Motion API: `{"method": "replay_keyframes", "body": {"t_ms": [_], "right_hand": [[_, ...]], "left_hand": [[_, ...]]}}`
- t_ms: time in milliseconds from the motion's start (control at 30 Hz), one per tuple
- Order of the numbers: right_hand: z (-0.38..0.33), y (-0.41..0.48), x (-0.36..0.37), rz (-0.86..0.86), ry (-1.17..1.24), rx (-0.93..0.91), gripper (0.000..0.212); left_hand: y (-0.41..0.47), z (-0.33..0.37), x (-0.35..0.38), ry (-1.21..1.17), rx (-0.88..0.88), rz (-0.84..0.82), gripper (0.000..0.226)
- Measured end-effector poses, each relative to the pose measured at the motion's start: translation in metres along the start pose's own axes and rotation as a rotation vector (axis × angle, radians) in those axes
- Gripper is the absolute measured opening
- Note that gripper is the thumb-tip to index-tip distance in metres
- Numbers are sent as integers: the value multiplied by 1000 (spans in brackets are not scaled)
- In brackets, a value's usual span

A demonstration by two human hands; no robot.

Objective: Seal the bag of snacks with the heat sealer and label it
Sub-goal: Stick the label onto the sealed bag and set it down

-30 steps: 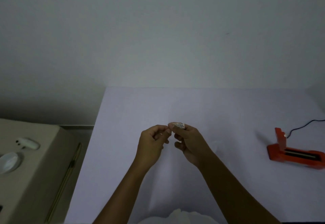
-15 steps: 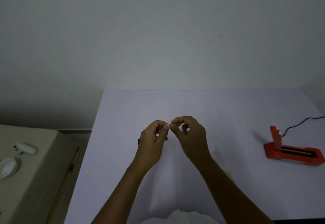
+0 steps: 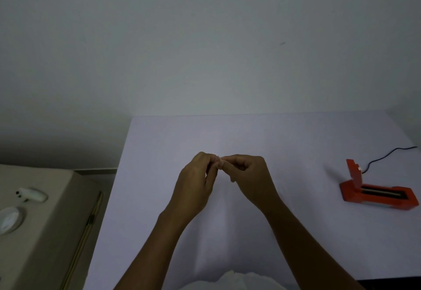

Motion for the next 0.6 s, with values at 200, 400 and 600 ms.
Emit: {"method": "replay_keyframes", "body": {"t_ms": [200,400,600], "right_hand": [[0,0,-3,29,-20,-3,10],[10,-2,-6,84,49,60,10],[56,-7,-22,212,339,382,16]], "left_hand": [[-1,-3,4,-27,-19,-15,12],[-4,-13,14,-205,-197,-3,13],[-16,-53,40,-395,-470,4,22]]}}
Point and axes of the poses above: each hand's wrist, its own y-axis towards the middle knuckle, its own x-axis out of the palm, z = x × y, the point moved 7 cm from there along y, towards the middle knuckle, and after that the axes turned 6 degrees about -y, right-handed, at the moved point
